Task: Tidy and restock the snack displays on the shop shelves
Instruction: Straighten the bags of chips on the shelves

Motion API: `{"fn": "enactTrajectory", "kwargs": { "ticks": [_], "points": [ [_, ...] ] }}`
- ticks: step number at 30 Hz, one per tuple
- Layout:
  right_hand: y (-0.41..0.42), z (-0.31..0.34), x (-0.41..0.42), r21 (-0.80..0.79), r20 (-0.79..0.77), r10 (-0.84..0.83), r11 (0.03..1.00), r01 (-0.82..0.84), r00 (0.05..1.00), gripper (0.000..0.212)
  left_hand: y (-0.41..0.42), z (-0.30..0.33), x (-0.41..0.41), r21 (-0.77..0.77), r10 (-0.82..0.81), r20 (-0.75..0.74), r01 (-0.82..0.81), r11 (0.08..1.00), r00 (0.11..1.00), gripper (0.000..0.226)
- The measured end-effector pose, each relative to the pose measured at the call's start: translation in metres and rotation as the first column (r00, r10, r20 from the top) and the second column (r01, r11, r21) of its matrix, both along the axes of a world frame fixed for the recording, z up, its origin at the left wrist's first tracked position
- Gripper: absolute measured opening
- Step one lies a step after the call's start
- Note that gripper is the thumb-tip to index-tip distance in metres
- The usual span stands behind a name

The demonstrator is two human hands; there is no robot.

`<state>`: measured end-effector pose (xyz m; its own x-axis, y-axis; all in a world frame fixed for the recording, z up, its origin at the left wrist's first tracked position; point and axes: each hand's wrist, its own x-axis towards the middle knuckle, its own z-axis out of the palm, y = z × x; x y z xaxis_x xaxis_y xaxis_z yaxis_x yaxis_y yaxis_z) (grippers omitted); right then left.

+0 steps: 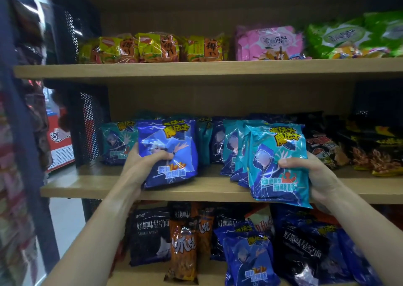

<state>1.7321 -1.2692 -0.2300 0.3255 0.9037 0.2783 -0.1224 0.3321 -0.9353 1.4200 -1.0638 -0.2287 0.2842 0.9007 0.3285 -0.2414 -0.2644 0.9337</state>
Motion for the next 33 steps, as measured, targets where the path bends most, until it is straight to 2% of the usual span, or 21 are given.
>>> {"fn": "enactTrajectory", "kwargs": {
  "ticks": [6, 7, 10, 11, 14, 19, 21, 24, 26, 28, 31, 33],
  "points": [
    [0.026, 0.005, -0.031, -0.044, -0.017, 0.089, 0.995, -0.090, 0.996, 0.049, 0.007, -0.002, -0.047, -0.018, 0.009, 0.202, -0.005, 1.000, 0.979, 0.073],
    [0.035, 0.007, -0.039, -0.061, -0.011, 0.097, 0.993, -0.098, 0.995, 0.050, 0.007, -0.001, -0.054, -0.014, 0.002, 0.232, 0.001, 1.000, 0.973, 0.070],
    [0.066, 0.010, -0.063, -0.113, 0.042, 0.102, 0.989, -0.096, 0.994, 0.056, 0.005, 0.002, -0.071, 0.004, 0.000, 0.287, -0.001, 1.000, 0.958, 0.038],
    [0.076, 0.011, -0.071, -0.130, 0.056, 0.100, 0.987, -0.092, 0.993, 0.057, 0.005, 0.002, -0.076, 0.009, 0.005, 0.300, -0.009, 1.000, 0.954, 0.038],
    [0.102, 0.013, -0.096, -0.155, 0.040, 0.080, 0.985, -0.073, 0.996, 0.051, 0.008, 0.004, -0.096, 0.022, 0.035, 0.297, -0.043, 0.999, 0.954, 0.046],
    [0.141, 0.007, -0.125, -0.198, -0.011, 0.050, 0.979, -0.051, 0.999, 0.039, 0.016, 0.003, -0.123, 0.017, 0.091, 0.318, -0.102, 0.995, 0.944, 0.043],
    [0.150, 0.006, -0.130, -0.229, -0.012, 0.053, 0.972, -0.054, 0.999, 0.044, 0.018, 0.002, -0.128, 0.016, 0.088, 0.311, -0.098, 0.995, 0.946, 0.042],
    [0.154, 0.005, -0.132, -0.210, -0.007, 0.024, 0.977, -0.024, 1.000, 0.063, 0.019, -0.002, -0.132, 0.018, 0.089, 0.292, -0.098, 0.995, 0.952, 0.038],
    [0.153, 0.005, -0.132, -0.182, 0.070, -0.045, 0.982, 0.057, 0.997, 0.068, 0.022, -0.004, -0.134, 0.012, 0.087, 0.291, -0.095, 0.995, 0.953, 0.039],
    [0.152, 0.003, -0.133, -0.168, 0.216, -0.141, 0.969, 0.179, 0.966, 0.064, 0.022, -0.005, -0.135, -0.008, 0.086, 0.283, -0.087, 0.996, 0.955, 0.041],
    [0.147, 0.004, -0.140, -0.133, 0.432, -0.276, 0.922, 0.363, 0.859, 0.066, 0.017, -0.002, -0.133, -0.028, 0.043, 0.284, -0.036, 0.999, 0.958, 0.043],
    [0.142, 0.005, -0.142, -0.088, 0.539, -0.313, 0.902, 0.422, 0.782, 0.062, 0.009, 0.004, -0.127, -0.007, -0.006, 0.294, 0.009, 1.000, 0.956, 0.043]
  ]
}}
